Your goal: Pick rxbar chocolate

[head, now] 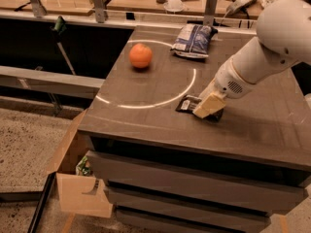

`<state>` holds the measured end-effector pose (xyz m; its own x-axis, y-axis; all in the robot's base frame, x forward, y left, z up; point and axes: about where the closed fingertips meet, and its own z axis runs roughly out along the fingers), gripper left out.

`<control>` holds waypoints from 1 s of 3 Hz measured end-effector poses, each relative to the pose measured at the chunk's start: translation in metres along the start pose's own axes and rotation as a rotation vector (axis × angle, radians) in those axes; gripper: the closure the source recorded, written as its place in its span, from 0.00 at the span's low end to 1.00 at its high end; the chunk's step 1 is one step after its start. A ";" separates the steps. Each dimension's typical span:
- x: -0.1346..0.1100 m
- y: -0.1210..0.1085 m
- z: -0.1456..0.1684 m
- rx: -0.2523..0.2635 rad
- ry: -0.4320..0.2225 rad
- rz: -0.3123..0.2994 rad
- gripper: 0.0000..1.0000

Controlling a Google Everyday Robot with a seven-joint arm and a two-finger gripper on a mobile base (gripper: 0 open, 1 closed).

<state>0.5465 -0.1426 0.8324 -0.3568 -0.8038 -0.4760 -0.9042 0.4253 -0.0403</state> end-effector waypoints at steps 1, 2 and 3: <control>-0.001 0.000 -0.001 0.000 0.000 0.000 1.00; -0.006 -0.008 -0.035 0.055 -0.097 0.000 1.00; -0.014 -0.018 -0.083 0.127 -0.245 -0.013 1.00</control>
Offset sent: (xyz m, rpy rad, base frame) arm 0.0006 -0.0614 0.1383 0.2721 -0.3366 -0.0939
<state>0.5481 -0.1732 0.9129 -0.2637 -0.6915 -0.6725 -0.8661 0.4766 -0.1504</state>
